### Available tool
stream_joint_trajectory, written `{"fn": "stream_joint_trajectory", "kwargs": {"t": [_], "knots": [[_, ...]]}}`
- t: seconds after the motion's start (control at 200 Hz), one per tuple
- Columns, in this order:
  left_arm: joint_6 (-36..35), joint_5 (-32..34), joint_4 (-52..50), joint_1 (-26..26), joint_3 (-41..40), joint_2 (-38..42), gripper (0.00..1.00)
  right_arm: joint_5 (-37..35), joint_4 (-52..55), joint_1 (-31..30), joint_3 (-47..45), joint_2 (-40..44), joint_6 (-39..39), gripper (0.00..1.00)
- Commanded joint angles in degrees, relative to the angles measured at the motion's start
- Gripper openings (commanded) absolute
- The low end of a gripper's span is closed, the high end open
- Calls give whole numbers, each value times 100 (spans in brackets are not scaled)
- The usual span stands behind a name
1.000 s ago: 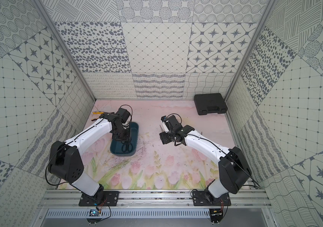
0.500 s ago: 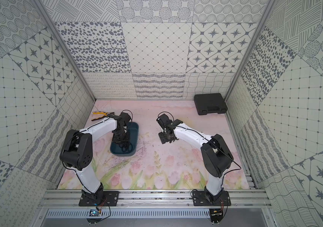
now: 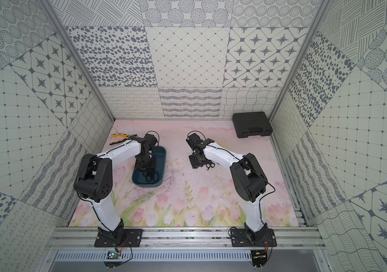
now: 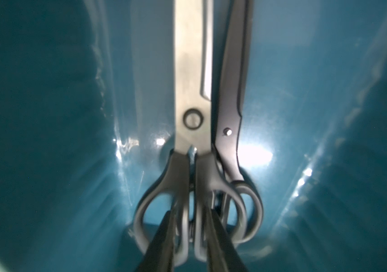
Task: Put the scissors into the storage box
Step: Place the scissors in the storage box, then pick up the scissors from the center of the board.
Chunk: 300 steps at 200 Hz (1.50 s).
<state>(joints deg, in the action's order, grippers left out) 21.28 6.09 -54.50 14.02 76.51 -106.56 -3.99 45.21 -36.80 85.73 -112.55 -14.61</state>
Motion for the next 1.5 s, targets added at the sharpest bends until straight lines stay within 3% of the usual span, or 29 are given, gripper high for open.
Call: {"fn": "stream_joint_trajectory", "kwargs": {"t": [0.0, 0.065, 0.25, 0.38, 0.55, 0.705, 1.321, 1.496], "knots": [[69, -24, -181, -51, 140, 275, 35, 44, 47, 50, 227, -225, -6, 52], [98, 6, -255, -50, 195, 397, 43, 46, 65, 64, 285, -314, 5, 52], [157, 43, -509, 80, 490, 958, 43, 44, 97, 90, 430, -555, -15, 50], [-29, 160, -228, 530, 587, 1600, 47, 30, 110, 88, 523, -694, -50, 48], [-603, 194, 818, 1226, 12, 2449, 49, -38, 150, 93, 669, -937, -136, 47], [-653, 286, 1223, 1409, -459, 2896, 49, -228, 214, 107, 764, -1139, -275, 45], [-633, 446, 1205, 1545, -584, 2653, 49, -563, 383, 107, 468, -1437, -647, 26], [-600, 446, 1240, 1555, -611, 2578, 49, -660, 380, 103, 419, -1412, -641, 14]]}}
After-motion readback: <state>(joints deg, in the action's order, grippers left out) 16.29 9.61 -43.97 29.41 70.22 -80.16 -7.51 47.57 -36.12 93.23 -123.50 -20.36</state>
